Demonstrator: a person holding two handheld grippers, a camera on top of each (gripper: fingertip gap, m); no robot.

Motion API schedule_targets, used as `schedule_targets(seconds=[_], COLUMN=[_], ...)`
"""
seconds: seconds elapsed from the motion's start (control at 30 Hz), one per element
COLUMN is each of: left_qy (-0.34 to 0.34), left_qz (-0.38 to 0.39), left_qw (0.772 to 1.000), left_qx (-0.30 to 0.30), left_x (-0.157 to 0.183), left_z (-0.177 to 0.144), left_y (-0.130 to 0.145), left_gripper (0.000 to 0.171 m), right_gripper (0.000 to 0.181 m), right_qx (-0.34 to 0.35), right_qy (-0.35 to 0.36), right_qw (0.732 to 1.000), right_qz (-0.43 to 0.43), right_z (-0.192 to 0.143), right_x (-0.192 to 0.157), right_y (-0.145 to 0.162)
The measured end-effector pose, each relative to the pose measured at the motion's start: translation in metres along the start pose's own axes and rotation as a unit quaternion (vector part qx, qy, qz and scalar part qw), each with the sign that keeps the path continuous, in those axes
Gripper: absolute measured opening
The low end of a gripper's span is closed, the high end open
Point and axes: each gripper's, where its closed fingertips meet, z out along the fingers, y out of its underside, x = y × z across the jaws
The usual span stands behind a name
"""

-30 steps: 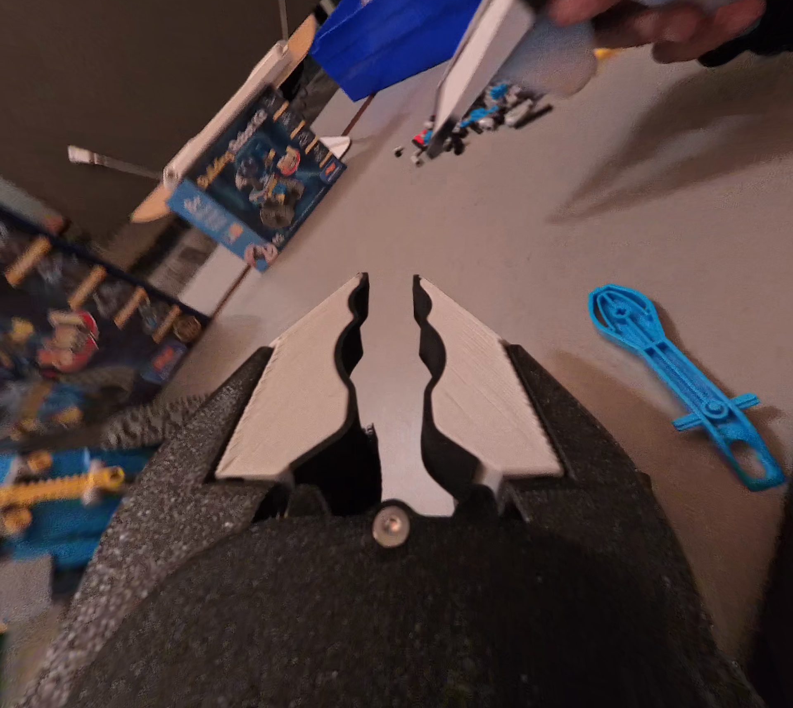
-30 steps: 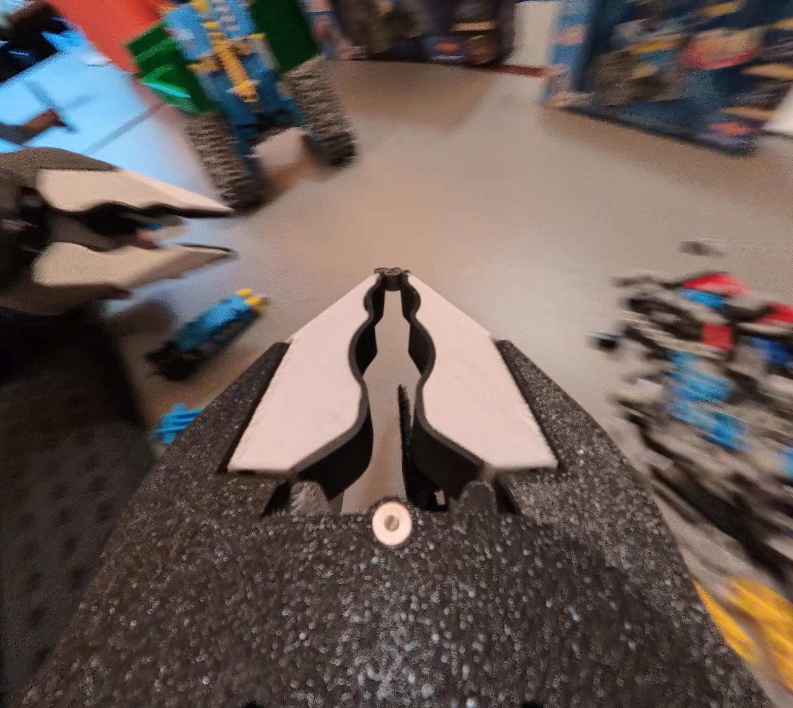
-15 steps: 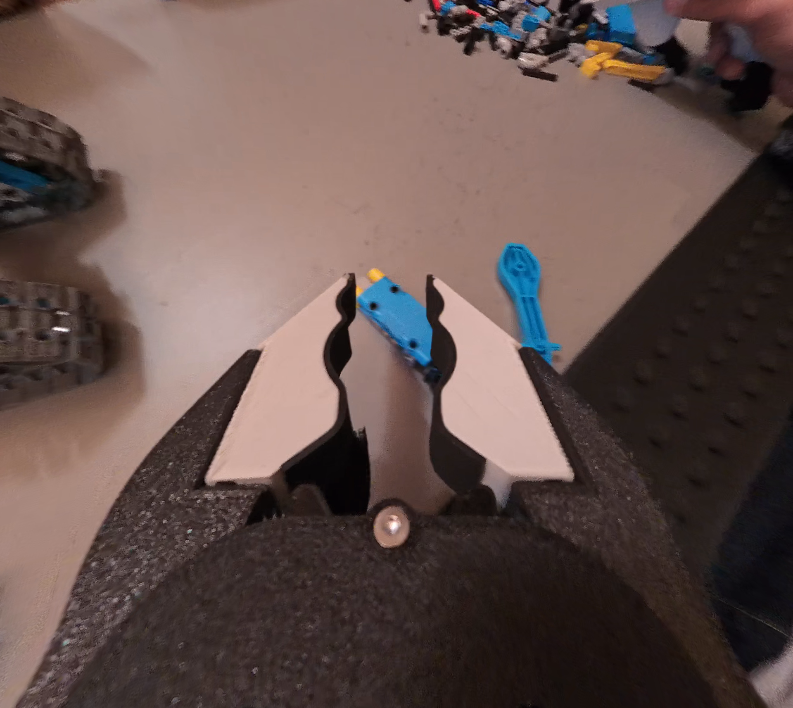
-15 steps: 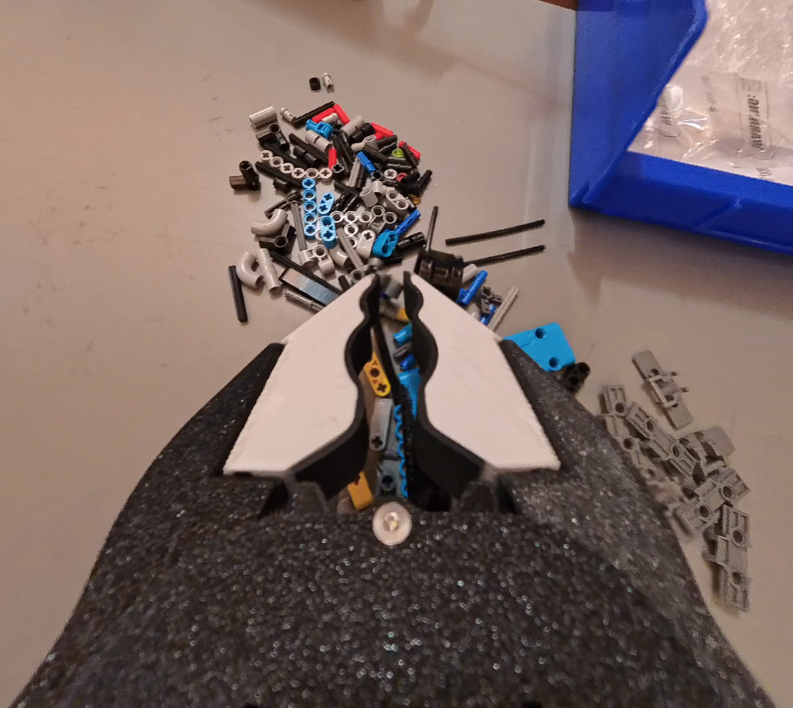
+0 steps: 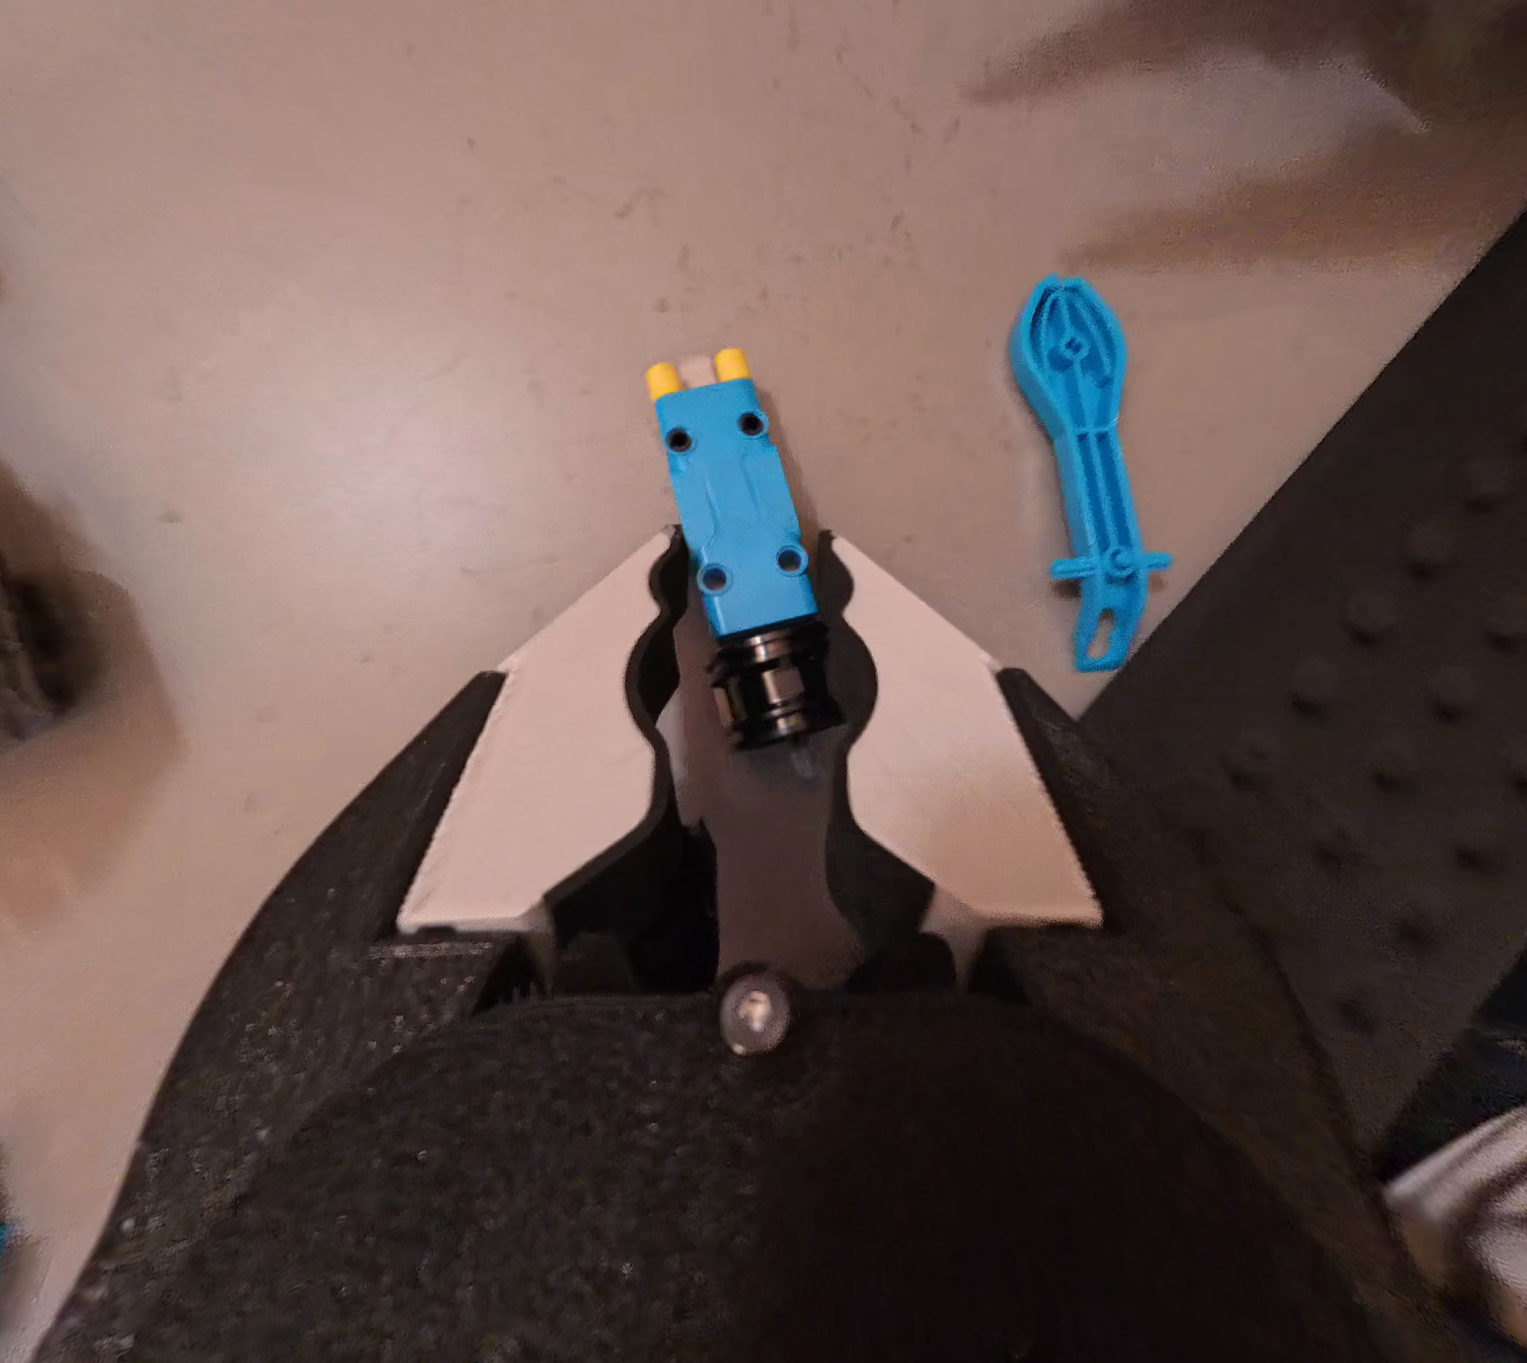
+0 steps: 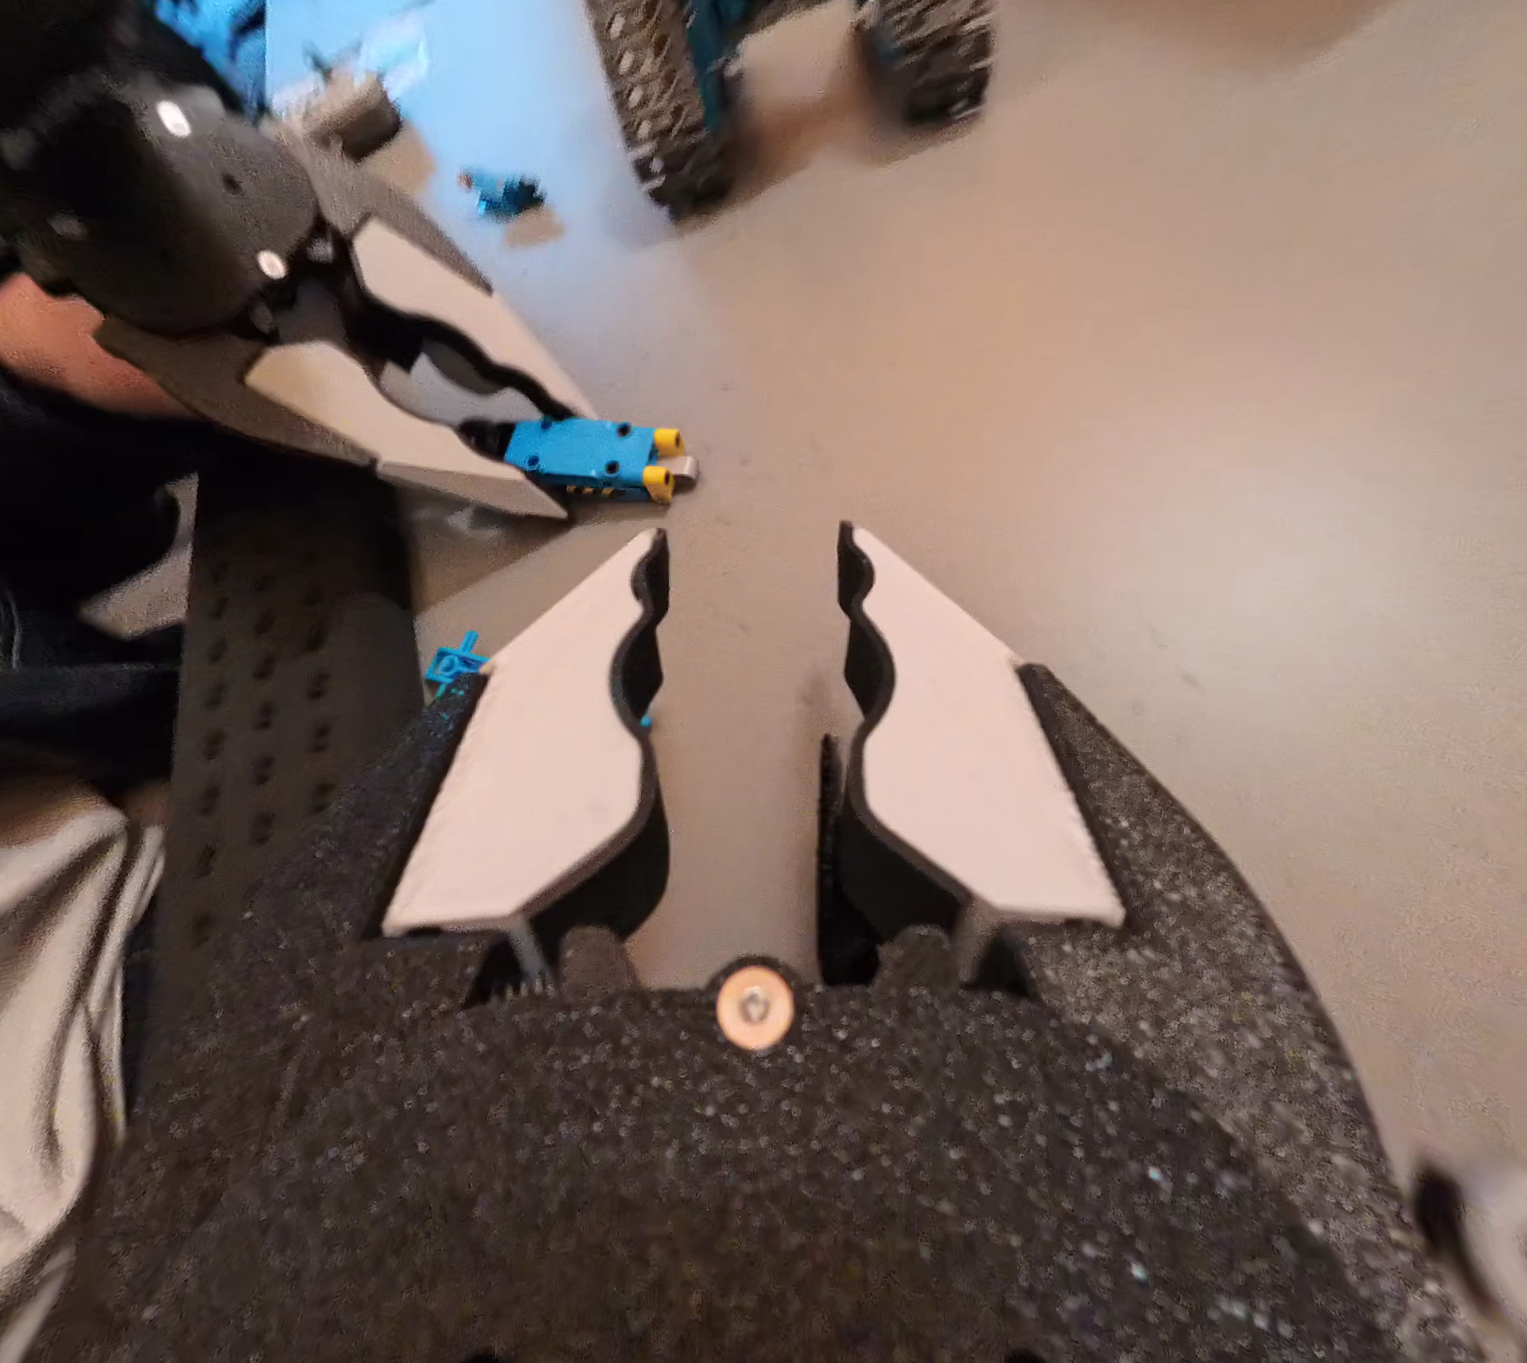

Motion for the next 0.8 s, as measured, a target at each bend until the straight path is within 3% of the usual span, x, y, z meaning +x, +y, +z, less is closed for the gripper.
schedule_targets(seconds=[0.1, 0.17, 0.23, 0.33, 0.47, 0.8], left_qy=[-0.019, 0.007, 0.111, 0.267, 0.312, 0.340], left_qz=[0.089, 0.082, 0.032, -0.052, -0.072, -0.082], left_qw=[0.996, 0.995, 0.985, 0.938, 0.922, 0.909], left_qx=[0.017, 0.052, 0.126, 0.215, 0.218, 0.226], left_x=[-0.012, -0.015, -0.001, 0.017, 0.025, 0.027], left_z=[-0.003, -0.009, -0.024, -0.053, -0.055, -0.060], left_y=[-0.002, -0.008, -0.024, -0.048, -0.051, -0.051], left_gripper=[0.025, 0.025, 0.025, 0.025, 0.025, 0.025], right_gripper=[0.048, 0.046, 0.038, 0.037, 0.031, 0.027], right_qx=[-0.046, -0.042, 0.000, 0.055, 0.115, 0.094], right_qy=[-0.062, -0.102, -0.131, -0.196, -0.228, -0.220], right_qw=[0.994, 0.987, 0.985, 0.975, 0.961, 0.965], right_qz=[-0.072, -0.115, -0.113, -0.090, -0.105, -0.103], right_z=[0.035, 0.041, 0.040, 0.027, 0.009, 0.010], right_x=[-0.014, -0.027, -0.036, -0.060, -0.079, -0.077], right_y=[0.002, -0.003, -0.014, -0.027, -0.044, -0.037])
